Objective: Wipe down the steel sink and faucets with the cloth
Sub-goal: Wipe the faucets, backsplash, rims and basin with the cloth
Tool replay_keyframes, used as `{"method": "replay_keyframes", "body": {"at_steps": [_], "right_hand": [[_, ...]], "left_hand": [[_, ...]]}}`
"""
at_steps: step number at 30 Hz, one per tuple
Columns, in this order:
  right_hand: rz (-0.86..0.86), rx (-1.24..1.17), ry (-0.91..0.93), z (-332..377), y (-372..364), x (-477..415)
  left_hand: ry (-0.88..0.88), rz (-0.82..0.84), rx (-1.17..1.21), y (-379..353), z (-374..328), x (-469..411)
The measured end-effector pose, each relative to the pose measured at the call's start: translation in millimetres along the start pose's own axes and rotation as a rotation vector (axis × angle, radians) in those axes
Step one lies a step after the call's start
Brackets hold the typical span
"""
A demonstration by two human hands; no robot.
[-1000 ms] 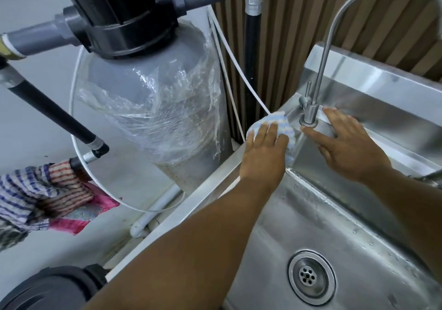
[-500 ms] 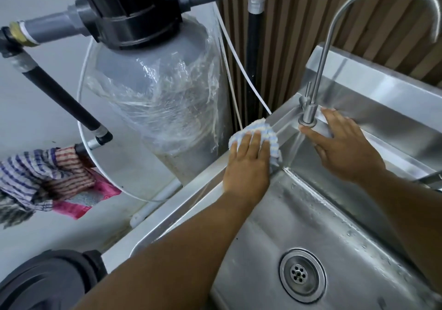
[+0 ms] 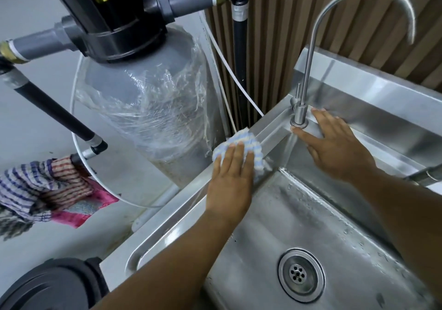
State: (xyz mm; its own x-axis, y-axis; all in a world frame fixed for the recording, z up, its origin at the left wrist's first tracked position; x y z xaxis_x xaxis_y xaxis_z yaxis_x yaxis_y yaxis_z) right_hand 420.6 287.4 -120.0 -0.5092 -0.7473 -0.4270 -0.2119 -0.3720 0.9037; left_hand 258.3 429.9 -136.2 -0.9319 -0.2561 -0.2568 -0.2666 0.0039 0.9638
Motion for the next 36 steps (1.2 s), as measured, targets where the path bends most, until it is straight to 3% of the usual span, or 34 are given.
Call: {"method": "replay_keyframes", "body": {"at_steps": [4,8,18,25,30,36], "right_hand": [[0.001,-0.001,-0.004,-0.5,0.9,-1.4],[0.001,0.012,-0.010,-0.5,-0.3,-0.3],[-0.031,0.019,-0.003,-2.9,-2.6,-0.3],[0.035,0.017,-0.015,-2.4,-3.0,0.1],[0.052,0.019,-0.013,-2.2,-3.0,0.1],[0.040,0.021,-0.008,-3.6,-4.4,0.4]], "left_hand": [[0.055,-0.049,0.022,10.3,13.0,22.8],[0.071,-0.034,0.060,4.3,-3.3,-12.1],[-0.116,0.225,-0.051,-33.4,-66.2,-106.0],[-0.144,0.071,-0.006,-7.4,-29.6,-31.5],[-0.057,0.008,-0.052,7.1,8.2,31.0],[0.045,0.023,-0.030,-5.6,-10.4,-25.2]]}}
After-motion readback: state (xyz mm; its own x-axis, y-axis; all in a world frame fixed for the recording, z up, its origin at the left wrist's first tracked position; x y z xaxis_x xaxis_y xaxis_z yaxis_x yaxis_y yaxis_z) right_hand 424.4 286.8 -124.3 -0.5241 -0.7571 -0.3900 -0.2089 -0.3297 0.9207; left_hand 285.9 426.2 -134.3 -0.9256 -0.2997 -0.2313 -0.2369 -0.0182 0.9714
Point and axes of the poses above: each hand's wrist, its own x-axis away from the middle knuckle, its own y-axis out of the back of the hand, z = x × y, the point moved 10 cm from there along -x, towards the middle knuckle, and after that the axes turned 7 degrees about -z, right-handed, at the moved point
